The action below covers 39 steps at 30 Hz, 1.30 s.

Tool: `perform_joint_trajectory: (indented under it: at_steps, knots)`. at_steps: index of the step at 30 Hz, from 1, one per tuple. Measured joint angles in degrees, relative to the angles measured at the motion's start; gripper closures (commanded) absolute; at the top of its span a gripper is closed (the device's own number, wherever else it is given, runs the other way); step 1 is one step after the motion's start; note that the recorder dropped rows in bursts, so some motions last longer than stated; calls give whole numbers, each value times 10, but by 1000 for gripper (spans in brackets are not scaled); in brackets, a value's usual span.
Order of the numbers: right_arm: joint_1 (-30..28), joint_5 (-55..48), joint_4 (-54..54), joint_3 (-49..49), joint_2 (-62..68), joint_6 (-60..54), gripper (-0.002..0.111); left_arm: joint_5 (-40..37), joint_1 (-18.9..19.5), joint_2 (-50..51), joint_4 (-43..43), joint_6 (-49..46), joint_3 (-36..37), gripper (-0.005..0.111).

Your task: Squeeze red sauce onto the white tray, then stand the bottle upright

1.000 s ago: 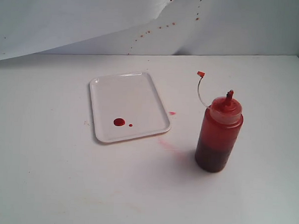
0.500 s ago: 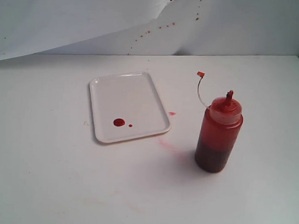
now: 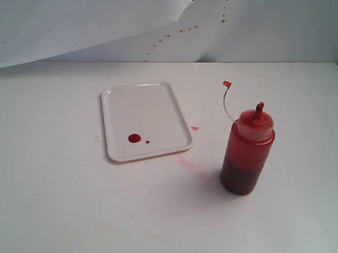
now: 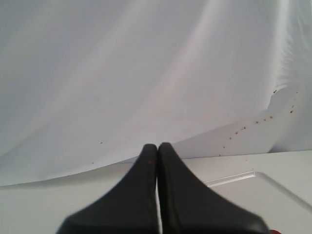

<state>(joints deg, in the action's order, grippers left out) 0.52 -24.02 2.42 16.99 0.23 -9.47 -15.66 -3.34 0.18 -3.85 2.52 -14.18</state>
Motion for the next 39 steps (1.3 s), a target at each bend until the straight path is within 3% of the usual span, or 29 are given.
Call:
perform_joint_trajectory:
  at_steps: [4,8,16,24,39]
  knots:
    - [0,150,21,-85,0,2,108,98,0,0,1,1,81,107]
    - [0,216,25,-152,0,2,108,148,0,0,1,1,135,107]
    - [0,193,30,-168,0,-2,108,131,0,0,1,1,139,107]
    - [0,133,31,-168,0,-2,108,45,0,0,3,1,139,107]
    - [0,130,31,-168,0,-2,108,39,0,0,4,1,139,107]
